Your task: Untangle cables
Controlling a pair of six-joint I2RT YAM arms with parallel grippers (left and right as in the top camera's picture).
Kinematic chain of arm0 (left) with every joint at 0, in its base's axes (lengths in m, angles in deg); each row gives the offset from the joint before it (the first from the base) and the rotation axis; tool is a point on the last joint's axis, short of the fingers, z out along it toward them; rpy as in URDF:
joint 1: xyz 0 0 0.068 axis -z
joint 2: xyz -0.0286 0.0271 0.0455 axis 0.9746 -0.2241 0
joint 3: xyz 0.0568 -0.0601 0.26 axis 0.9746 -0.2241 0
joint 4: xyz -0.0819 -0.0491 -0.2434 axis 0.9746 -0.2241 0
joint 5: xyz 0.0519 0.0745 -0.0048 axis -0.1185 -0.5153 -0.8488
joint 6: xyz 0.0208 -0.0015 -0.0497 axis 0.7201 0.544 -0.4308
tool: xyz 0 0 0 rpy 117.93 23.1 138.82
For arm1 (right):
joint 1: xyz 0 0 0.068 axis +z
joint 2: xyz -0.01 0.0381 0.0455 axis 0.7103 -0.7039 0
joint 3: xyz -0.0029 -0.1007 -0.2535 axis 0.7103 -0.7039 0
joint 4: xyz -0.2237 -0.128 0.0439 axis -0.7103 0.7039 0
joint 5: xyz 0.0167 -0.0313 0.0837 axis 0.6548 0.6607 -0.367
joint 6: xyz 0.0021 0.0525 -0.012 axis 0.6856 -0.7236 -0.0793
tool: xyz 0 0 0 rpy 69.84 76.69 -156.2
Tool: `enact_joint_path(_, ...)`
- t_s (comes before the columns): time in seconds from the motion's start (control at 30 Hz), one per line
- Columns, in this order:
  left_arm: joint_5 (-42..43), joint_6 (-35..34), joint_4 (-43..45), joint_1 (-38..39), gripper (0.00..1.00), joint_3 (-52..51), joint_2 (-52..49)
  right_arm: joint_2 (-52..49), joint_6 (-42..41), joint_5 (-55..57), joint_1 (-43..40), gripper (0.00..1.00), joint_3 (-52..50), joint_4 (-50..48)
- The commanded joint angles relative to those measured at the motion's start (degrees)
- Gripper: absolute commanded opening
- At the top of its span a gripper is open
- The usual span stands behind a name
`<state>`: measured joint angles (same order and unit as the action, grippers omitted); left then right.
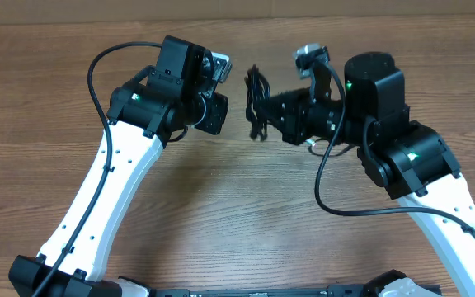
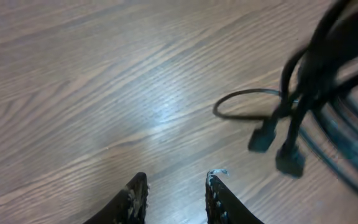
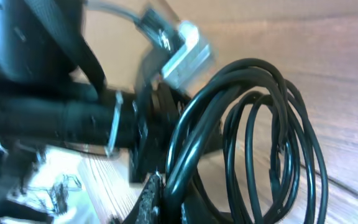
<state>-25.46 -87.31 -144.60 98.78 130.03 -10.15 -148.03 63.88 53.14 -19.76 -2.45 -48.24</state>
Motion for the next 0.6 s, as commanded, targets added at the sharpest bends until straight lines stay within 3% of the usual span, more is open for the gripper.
enact_joint_path(0.0, -1.2, -0.2, 0.9, -0.1, 0.31, -0.2, 0.3, 0.8, 5.3, -1.4, -0.3, 0.04, 1.6, 1.7)
enact_joint_path(0.13, 2.7, 0.3, 2.4, -0.1, 0.31, -0.2, 0.7, 0.8, 5.4, -1.4, -0.3, 0.04, 1.6, 6.8)
enact_joint_path(0.23, 9.8, 4.8, 4.8, -0.1, 0.31, -0.2, 1.1, 0.8, 5.4, -1.4, -0.3, 0.04, 1.6, 10.0)
enact_joint_path(0.47, 26.7, 12.4, 9.6, -0.1, 0.32, -0.2, 1.6, 0.8, 5.4, -2.8, -0.3, 0.04, 1.6, 10.2)
enact_joint_path(0.57, 28.6, 14.2, 9.3, -0.1, 0.32, -0.2, 1.6, 0.8, 5.3, -4.2, -0.3, 0.04, 1.6, 9.0)
